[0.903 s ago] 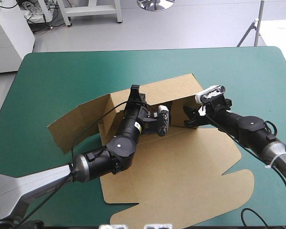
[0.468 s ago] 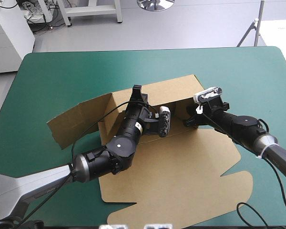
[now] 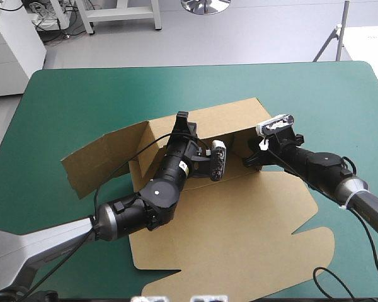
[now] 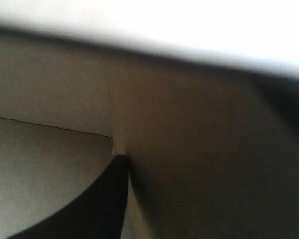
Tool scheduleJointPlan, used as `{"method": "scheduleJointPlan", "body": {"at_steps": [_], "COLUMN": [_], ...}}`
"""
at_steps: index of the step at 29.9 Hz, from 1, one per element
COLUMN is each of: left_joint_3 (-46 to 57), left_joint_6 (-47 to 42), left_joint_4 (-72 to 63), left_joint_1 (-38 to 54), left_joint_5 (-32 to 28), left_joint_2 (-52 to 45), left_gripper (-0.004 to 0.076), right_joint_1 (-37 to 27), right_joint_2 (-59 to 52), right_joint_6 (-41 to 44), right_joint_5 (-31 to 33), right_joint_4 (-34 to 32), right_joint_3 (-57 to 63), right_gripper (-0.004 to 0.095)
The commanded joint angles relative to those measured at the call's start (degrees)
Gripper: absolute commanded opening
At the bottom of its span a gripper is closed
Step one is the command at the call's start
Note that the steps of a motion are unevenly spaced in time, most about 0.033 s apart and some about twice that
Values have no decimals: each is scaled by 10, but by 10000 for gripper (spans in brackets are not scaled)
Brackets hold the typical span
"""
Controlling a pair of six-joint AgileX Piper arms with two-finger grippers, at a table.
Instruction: Fold the box
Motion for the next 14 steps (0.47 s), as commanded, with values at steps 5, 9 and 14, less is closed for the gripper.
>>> {"method": "scheduleJointPlan", "body": {"at_steps": [5, 9, 14], "left_joint_3": [-16, -16, -16], "left_joint_6": [-15, -15, -20], "left_joint_4": [17, 17, 24], "left_joint_1": [-3, -3, -3], "left_joint_5": [3, -4, -21], "left_joint_2": [-19, -19, -19], "left_gripper": [8, 187, 517], "right_joint_1": [4, 4, 4], "right_joint_2": [-28, -28, -28], "right_joint_6": [10, 14, 26], "right_joint_5": [63, 53, 34], "right_joint_4": [13, 14, 14], "right_joint_3": [-15, -15, -15], "right_gripper": [1, 1, 1]}}
